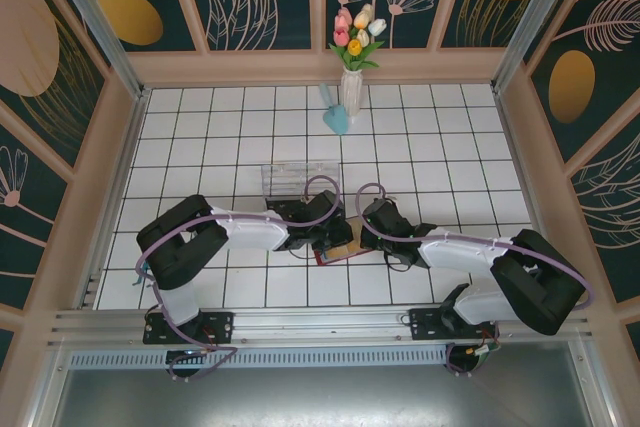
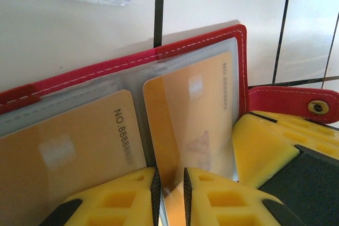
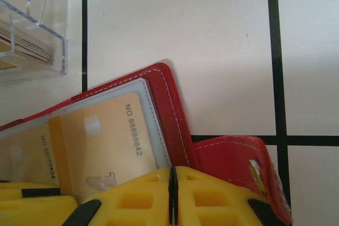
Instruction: Take the credit cards out of the card holder
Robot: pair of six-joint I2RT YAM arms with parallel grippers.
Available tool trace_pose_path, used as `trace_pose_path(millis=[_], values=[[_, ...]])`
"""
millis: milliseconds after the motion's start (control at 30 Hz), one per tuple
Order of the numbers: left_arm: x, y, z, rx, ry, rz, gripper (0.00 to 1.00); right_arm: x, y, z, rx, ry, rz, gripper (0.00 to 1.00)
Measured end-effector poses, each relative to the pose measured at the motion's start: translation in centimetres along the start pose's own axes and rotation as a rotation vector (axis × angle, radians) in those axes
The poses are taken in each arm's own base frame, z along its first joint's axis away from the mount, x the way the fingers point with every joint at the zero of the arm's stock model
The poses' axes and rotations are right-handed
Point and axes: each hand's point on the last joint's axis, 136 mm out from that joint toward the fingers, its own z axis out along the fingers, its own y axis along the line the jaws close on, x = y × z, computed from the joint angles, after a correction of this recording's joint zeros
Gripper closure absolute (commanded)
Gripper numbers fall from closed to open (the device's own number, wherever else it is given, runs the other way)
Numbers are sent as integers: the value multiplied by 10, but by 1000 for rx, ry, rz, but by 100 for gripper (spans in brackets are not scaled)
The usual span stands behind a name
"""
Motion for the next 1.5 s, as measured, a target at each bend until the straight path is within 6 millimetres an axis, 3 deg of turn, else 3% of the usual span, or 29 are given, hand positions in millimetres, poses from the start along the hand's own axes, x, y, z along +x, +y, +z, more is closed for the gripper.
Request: trace_pose_path(millis=[433, 800, 1067, 1500], values=[[1, -1, -3, 62, -22, 2, 84, 0, 0, 0, 0, 0, 0, 88], [3, -5, -3, 109, -17, -5, 81, -1, -1, 0, 7, -6, 3, 88], [5, -3, -2, 111, -10, -28, 100, -2, -2, 0, 11, -10, 4, 88], [7, 3, -15, 121, -26, -43, 100, -2, -3, 0, 15, -12, 24, 89]])
